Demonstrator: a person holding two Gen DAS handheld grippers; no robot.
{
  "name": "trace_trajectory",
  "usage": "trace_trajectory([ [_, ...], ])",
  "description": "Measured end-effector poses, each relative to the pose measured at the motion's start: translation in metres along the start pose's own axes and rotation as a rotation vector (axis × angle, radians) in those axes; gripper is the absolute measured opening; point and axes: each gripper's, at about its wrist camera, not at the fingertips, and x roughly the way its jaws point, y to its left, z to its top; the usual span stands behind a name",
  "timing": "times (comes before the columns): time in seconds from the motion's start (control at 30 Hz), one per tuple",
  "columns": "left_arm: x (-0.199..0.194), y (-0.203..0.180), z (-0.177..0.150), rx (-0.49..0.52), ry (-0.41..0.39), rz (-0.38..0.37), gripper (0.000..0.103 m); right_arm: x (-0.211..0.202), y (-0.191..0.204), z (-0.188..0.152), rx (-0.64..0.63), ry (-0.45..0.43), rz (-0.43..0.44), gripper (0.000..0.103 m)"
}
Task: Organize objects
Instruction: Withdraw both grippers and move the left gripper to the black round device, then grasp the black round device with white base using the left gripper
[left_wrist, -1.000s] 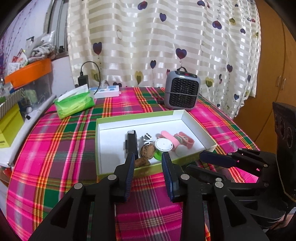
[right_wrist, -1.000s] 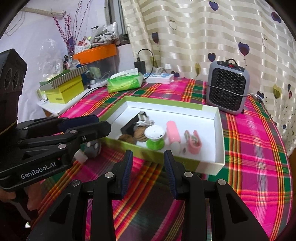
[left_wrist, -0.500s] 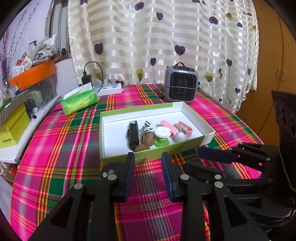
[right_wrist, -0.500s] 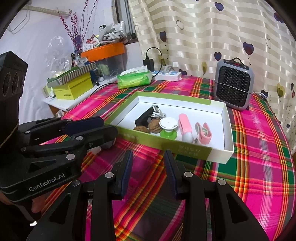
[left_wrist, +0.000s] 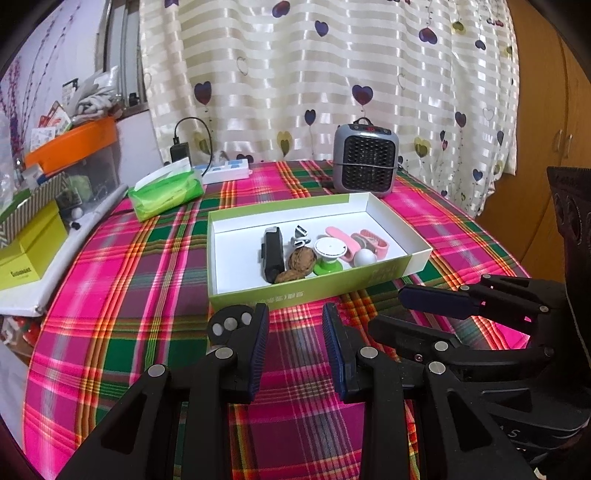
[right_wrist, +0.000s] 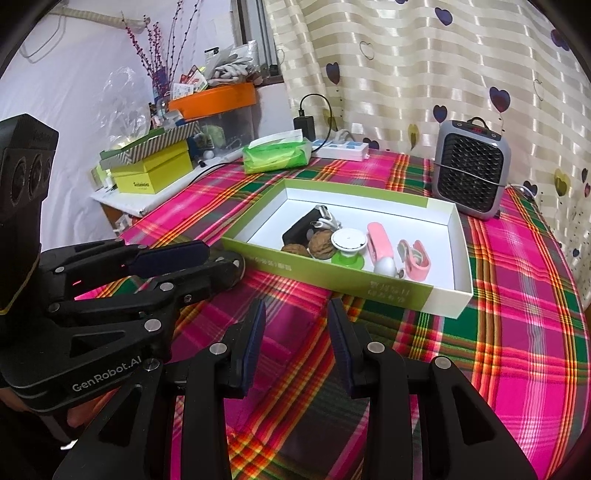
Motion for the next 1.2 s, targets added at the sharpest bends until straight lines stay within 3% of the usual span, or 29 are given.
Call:
trace_trajectory([
  [0.87,0.007,0.018,-0.009,-0.012,0.017,0.056,0.027,0.02,0.014,0.002,-0.025,0.046,0.015,0.036],
  [1.2,0.008,0.037,-0.016,-0.041,0.029,0.042,0.027,0.034,0.025,0.004,-0.045,0.077,0.036,0.036],
])
